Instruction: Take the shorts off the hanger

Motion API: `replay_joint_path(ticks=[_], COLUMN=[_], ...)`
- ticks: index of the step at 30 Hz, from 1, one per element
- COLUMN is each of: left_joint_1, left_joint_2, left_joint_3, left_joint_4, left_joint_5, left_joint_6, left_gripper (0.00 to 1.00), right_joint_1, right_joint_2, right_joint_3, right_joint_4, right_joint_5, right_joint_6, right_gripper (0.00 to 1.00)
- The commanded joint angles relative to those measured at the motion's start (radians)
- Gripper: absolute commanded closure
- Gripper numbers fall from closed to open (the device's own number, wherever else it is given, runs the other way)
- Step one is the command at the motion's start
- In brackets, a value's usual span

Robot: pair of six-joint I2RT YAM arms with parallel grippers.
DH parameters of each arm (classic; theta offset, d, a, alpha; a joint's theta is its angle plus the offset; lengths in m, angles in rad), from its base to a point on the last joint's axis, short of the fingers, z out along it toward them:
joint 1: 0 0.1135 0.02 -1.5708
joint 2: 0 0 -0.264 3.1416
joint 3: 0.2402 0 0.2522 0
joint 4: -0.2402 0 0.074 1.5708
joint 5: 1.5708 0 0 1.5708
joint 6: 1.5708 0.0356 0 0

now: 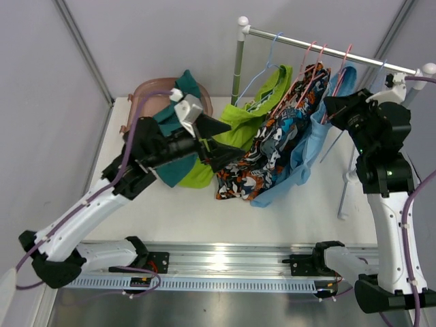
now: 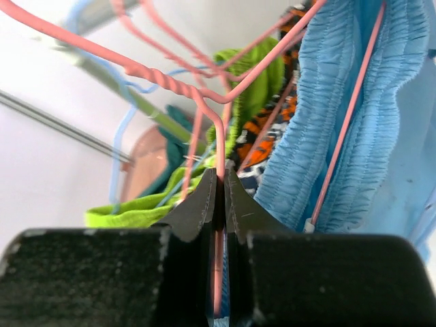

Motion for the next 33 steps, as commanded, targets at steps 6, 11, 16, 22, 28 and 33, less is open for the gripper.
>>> replay_joint_path(ticks=[6, 11, 16, 22, 28, 33], left_joint_1=[-0.222, -0.302, -0.34, -0.362, -0.365, -0.366], left_joint_2=[0.222, 0.329, 0.397, 0.464, 0.524, 0.561], left_joint_3=[0.109, 0.156, 0.198, 0.234, 0.246, 0.283], left_joint_4=[0.207, 0.227, 0.25, 0.247, 0.262, 0.247], left_joint_5=[0.028, -0.007, -0.018, -0.038, -0.067, -0.067], left_joint_6=[0.008, 0.048, 0.053, 0.065, 0.068, 0.064], left_gripper=[0.01, 0.01, 0.01, 0.01, 0.12, 0.77], right_joint_1=[0.007, 0.009, 0.009, 0.009, 0.009, 0.007], right_joint_2=[-0.081, -0.093, -0.101, -0.107, -0.106, -0.098], right_joint_3=[0.081, 0.093, 0.113, 0.113, 0.13, 0.162], right_joint_4=[0.063, 0.065, 0.065, 0.06, 0.053, 0.037], right_joint_5=[-0.02, -0.014, -0.009, -0.009, -0.012, -0.006], right_joint_6=[0.126, 0.167, 0.178, 0.183, 0.192, 0.183], right_gripper=[1.0, 1.0, 1.0, 1.0, 1.0, 1.0])
